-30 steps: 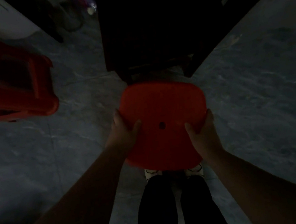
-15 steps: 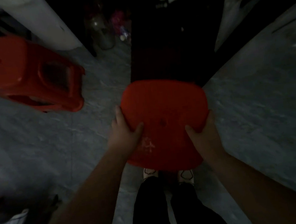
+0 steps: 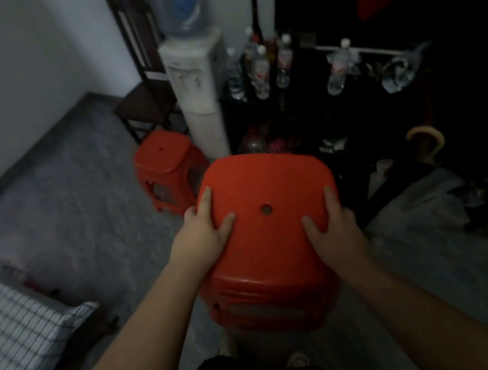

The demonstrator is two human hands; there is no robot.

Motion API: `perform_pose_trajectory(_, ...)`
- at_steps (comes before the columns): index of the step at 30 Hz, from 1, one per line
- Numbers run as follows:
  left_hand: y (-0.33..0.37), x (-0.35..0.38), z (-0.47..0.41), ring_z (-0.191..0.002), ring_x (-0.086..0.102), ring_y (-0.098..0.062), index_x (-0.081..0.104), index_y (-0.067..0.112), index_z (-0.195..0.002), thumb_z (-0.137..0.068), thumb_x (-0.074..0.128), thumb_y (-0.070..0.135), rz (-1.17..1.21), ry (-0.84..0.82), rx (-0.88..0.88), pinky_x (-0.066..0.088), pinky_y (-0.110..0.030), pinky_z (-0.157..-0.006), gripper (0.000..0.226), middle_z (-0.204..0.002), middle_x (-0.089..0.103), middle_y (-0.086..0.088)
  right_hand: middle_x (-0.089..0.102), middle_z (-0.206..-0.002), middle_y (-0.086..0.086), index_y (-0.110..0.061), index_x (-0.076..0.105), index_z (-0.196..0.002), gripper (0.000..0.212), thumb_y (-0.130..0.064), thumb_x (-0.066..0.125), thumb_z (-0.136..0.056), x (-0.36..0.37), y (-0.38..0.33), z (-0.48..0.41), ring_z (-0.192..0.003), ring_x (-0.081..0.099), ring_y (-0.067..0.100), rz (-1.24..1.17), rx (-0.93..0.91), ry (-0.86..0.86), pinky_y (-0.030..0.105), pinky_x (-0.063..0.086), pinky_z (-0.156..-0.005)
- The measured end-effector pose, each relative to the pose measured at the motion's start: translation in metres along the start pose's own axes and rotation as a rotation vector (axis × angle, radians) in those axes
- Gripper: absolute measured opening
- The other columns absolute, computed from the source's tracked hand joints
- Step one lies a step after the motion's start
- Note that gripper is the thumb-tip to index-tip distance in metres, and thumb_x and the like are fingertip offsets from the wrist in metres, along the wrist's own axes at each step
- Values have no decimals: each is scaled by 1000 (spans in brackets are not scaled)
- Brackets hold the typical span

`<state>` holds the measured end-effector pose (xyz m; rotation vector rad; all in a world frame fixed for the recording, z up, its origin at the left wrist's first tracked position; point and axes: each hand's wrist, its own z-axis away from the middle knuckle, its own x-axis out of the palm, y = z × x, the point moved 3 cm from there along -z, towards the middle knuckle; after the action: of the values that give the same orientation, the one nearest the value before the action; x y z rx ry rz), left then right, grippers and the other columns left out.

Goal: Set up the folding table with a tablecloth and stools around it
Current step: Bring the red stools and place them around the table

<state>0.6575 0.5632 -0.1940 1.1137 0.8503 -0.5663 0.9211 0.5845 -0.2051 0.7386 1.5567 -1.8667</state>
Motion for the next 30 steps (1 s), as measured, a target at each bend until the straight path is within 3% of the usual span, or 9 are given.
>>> perform_pose_trajectory(10, -64, -122, 91, -121, 55, -40, 6, 36, -157, -92, 42, 67, -21, 259, -202, 44, -44, -101, 80, -150, 35, -18, 39, -142, 18, -41, 8, -155, 80, -61, 51, -90, 9, -142, 49, -119, 56, 37, 140, -283, -115, 41, 46, -99)
perform_pose_trajectory(22, -259, -222, 306, -120, 55, -35, 8, 33, -157, -91, 39, 70, -12, 564, -582, 46, -46, -96, 81, -142, 44, -14, 42, -140, 16, -42, 10, -155, 80, -62, 51, -90, 149, -303, 231, -120, 55, 35, 201, -695, -358, 42, 46, -99)
perform_pose_trajectory(30, -350, -247, 401, -120, 55, -34, 7, 33, -157, -92, 39, 69, 13, 628, -768, 46, -44, -96, 81, -143, 44, -15, 43, -136, 19, -41, 9, -156, 80, -62, 51, -90, 236, -352, 326, -118, 56, 37, 223, -843, -520, 44, 47, -100)
